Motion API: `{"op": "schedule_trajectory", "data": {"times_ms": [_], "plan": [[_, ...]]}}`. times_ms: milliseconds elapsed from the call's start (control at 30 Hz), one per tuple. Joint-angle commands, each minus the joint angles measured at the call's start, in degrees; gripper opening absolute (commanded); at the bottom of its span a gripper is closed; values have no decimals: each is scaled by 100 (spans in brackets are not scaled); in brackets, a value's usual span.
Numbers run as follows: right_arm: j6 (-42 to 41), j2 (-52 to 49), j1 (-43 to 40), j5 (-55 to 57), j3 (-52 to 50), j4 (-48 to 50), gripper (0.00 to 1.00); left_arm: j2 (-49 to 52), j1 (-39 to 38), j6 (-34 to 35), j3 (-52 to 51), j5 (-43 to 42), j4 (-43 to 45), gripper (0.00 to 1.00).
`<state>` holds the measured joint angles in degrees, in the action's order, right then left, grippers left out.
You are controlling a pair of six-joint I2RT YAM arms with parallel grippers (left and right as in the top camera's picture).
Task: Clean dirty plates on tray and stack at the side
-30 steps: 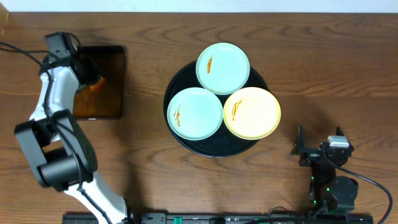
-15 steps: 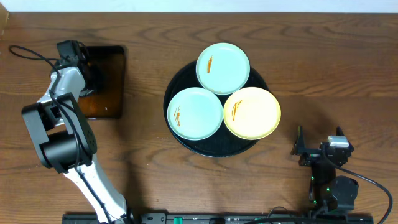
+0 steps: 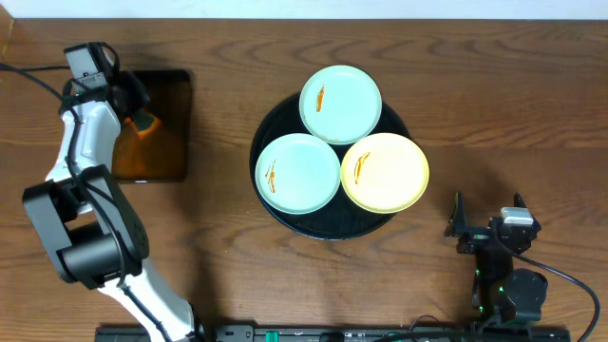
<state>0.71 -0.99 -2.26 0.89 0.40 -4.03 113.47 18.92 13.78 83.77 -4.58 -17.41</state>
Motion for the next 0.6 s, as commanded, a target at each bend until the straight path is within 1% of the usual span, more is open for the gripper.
{"op": "schedule_trajectory", "data": {"times_ms": [0,67,133,233,267,300,333,400,433,567], "plan": [[63,22,85,15,-9,-22,99,424,2,0,4,13,208,62],[63,22,85,15,-9,-22,99,654,2,2,4,26,409,66],[63,24,85,15,-9,-22,99,874,2,2,4,313,518,71],[63,22,85,15,-9,-22,99,1040,9,2,4,721,474,72],[63,22,85,15,-9,-22,99,1069,9,2,4,719,466,72],[63,24,85,15,-9,-22,99,1099,7,4,2,719,450,70],[63,24,85,15,-9,-22,99,1126,7,24,2,715,444,64],[63,24,85,15,-9,-22,99,1128,7,46,2,699,417,54],[63,24,85,15,-9,-22,99,1128,7,46,2,697,400,52],[63,24,85,15,-9,-22,99,1128,7,46,2,695,308,52]]}}
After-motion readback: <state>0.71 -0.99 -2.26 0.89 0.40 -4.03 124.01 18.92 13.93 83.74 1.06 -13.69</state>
